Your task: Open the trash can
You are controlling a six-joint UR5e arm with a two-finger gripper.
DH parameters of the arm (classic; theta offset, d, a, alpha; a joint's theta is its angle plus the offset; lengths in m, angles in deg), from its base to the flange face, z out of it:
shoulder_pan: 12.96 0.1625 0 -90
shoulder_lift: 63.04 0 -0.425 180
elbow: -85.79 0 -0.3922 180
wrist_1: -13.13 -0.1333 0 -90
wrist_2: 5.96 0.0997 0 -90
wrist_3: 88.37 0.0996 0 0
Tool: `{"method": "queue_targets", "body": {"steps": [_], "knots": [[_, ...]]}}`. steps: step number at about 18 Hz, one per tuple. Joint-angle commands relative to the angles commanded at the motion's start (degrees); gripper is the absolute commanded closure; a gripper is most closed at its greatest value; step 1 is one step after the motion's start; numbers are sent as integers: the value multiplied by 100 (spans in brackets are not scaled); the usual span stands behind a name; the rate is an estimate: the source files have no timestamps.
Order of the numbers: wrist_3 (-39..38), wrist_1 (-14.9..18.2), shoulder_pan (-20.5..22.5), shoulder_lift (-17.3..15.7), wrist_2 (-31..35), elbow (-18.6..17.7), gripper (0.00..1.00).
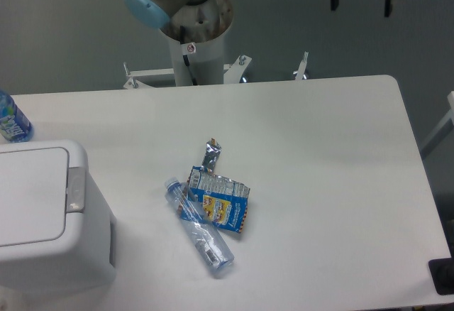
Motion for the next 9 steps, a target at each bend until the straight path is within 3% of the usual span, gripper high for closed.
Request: {"method": "queue_targets", "body": {"steps": [5, 9], "knots": [[-61, 35, -18, 35, -61, 88, 0], [-683, 26, -131, 70, -88, 88, 0]]}}
